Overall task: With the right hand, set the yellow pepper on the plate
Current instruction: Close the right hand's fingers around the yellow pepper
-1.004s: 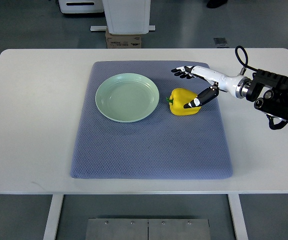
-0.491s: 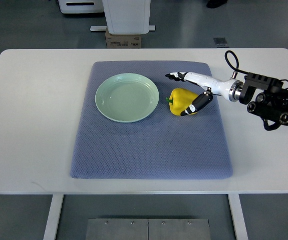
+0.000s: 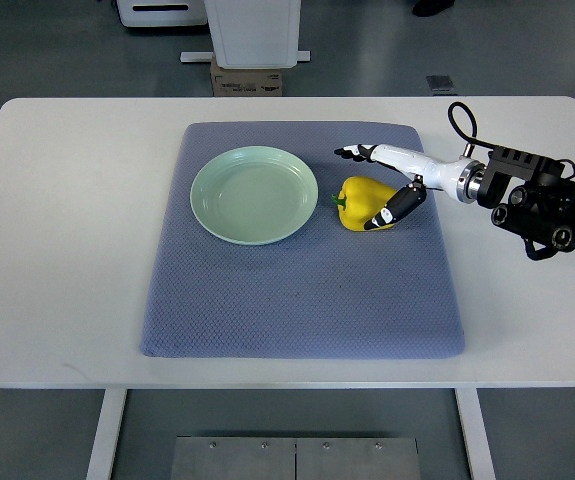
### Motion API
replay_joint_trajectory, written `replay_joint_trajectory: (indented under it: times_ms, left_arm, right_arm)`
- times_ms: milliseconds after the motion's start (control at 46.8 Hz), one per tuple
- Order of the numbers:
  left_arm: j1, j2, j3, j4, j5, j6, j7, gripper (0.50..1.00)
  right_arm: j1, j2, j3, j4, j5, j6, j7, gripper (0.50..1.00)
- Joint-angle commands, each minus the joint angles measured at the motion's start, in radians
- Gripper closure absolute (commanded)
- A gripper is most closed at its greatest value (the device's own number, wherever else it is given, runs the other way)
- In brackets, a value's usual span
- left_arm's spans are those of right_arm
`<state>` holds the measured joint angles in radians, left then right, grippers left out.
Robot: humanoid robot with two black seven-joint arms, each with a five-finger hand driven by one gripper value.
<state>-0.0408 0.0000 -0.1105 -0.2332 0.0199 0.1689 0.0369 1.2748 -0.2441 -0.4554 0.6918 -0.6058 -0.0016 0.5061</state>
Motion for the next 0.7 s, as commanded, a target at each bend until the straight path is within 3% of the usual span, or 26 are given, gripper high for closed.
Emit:
replay_joint_trajectory:
  times_ms: [0,363,683]
  left_arm:
    - [-0.001,0.0,0.0,0.0,0.0,0.0,0.0,0.5]
    - [0.001,0.0,0.0,0.0,0.0,0.0,0.0,0.5]
    - [-0.001,0.0,0.0,0.0,0.0,0.0,0.0,0.5]
  right_arm:
    - [-0.002,0.002,-0.002,0.0,0.001,0.0,-0.001,0.559]
    - [-0.012,0.011,-0.014,-0.012,0.0,0.0,-0.004,0.565]
    - [-0.018,0.028,-0.015,-0.018,0.0,0.0,-0.005,0.601]
